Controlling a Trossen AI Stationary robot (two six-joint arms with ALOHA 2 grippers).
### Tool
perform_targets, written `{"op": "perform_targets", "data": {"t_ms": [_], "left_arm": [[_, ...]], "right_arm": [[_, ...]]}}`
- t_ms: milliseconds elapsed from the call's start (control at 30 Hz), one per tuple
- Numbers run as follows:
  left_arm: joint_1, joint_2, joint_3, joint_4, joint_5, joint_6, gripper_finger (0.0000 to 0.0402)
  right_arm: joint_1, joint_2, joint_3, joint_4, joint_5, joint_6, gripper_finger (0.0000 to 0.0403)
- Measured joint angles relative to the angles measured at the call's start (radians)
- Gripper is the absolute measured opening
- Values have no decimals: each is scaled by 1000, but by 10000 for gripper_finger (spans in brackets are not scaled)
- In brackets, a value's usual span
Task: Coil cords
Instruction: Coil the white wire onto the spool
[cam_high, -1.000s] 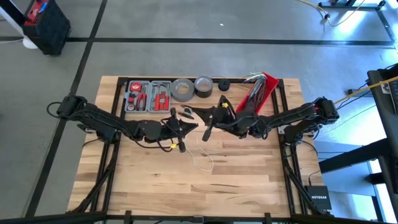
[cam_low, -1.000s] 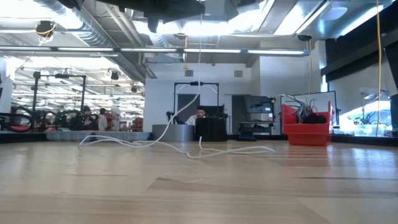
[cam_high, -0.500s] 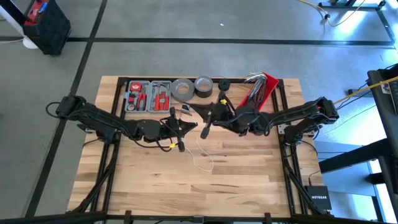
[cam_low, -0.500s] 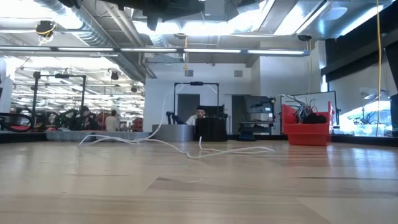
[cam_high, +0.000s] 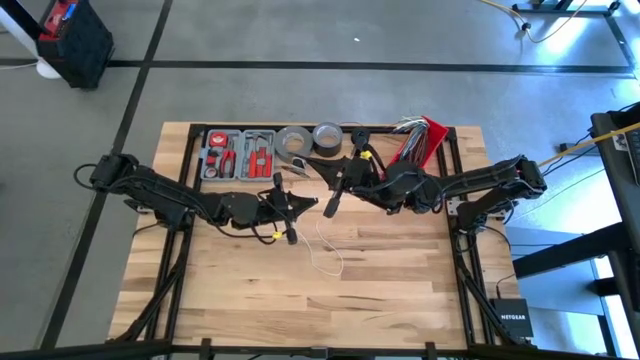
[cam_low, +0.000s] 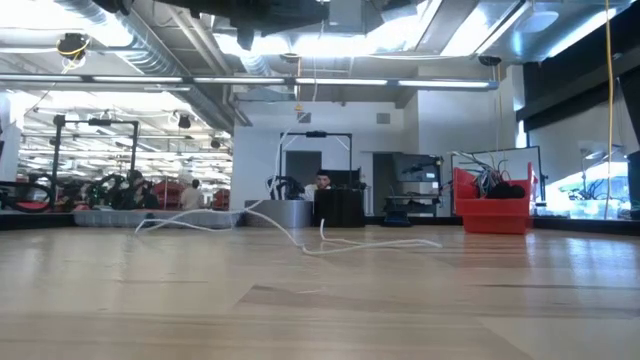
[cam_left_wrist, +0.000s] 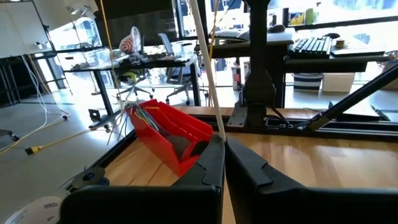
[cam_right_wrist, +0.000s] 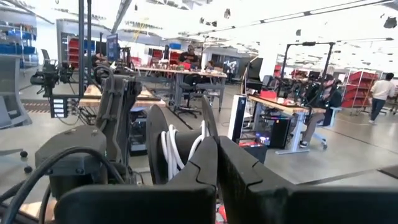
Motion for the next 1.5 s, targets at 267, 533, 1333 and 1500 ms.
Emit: {"op": "perform_targets", "data": {"t_ms": [267,533,1333,1500], "left_arm": [[-2,-19,-5,-90,-68,21,1],[-2,-111,-5,-308,-198,25,1],[-63,-323,-2,-548,-236,-227,1],[-69,-323,-2,-526,-235,-237,1]], "right_arm": [[14,-6,3,-210,-1,26,5],[40,-10,3,-406,-4,57,5],[6,199,-1,-593,144,113,5],[-11,241,-1,-571,158,117,5]]}}
